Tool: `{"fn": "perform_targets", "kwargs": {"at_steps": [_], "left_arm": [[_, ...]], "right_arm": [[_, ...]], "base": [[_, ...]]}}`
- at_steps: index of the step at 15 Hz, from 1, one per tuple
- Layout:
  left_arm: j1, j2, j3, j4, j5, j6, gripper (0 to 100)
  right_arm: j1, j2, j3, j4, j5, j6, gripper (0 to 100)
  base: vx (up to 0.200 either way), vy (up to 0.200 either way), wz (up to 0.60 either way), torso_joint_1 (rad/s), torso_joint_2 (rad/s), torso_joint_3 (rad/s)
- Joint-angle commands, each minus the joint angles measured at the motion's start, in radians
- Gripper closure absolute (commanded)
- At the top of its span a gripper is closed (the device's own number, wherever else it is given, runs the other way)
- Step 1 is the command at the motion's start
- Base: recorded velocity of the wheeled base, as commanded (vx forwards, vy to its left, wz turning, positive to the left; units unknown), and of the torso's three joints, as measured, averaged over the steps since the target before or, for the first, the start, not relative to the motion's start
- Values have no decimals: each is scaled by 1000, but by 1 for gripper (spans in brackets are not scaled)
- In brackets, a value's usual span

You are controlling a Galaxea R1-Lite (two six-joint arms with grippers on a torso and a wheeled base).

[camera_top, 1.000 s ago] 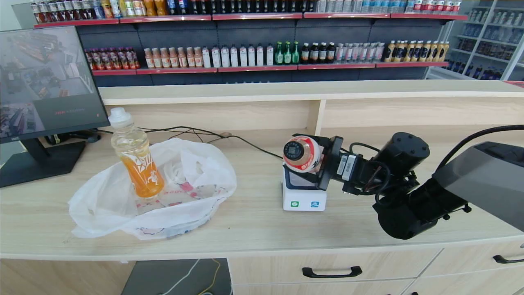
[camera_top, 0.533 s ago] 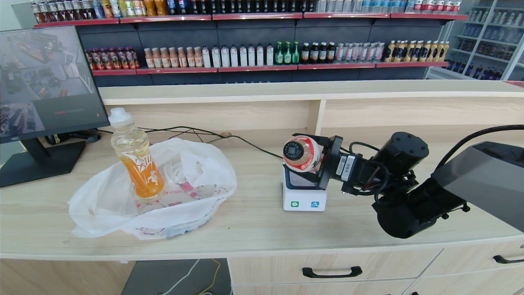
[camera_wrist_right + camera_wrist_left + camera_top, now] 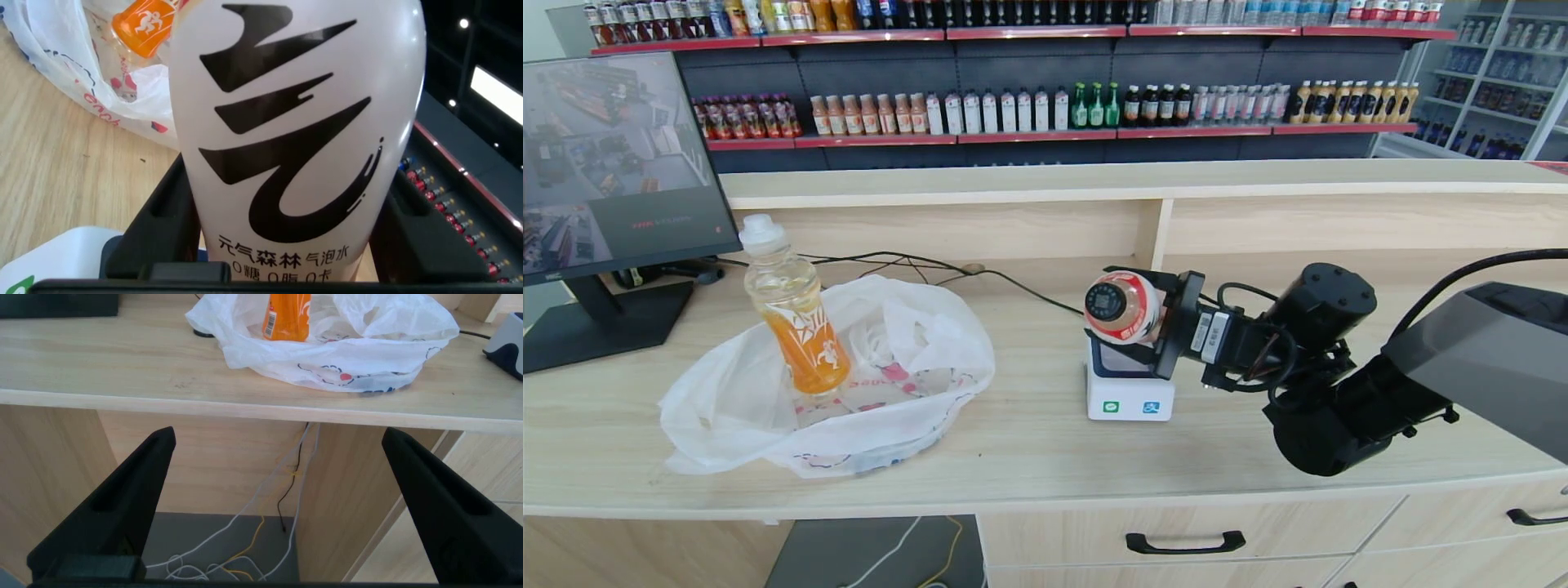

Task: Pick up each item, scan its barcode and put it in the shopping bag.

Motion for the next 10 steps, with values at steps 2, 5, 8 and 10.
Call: {"fn": "perform_targets", "kwargs": {"at_steps": [2,5,8,10], "left_arm": [[0,0,0,0,0,0,0],[0,0,0,0,0,0,0],[0,0,0,0,0,0,0],[0,0,0,0,0,-2,0]], "right_arm": [[2,-4,0,-1,0,-1,100],[2,-5,-6,-1,19,-2,100],[0,1,-8,-1,77,-14,100],[-10,1,-8,-1,89,-14,100]], "base": [[0,0,0,0,0,0],[0,0,0,0,0,0],[0,0,0,0,0,0],[0,0,0,0,0,0]]}}
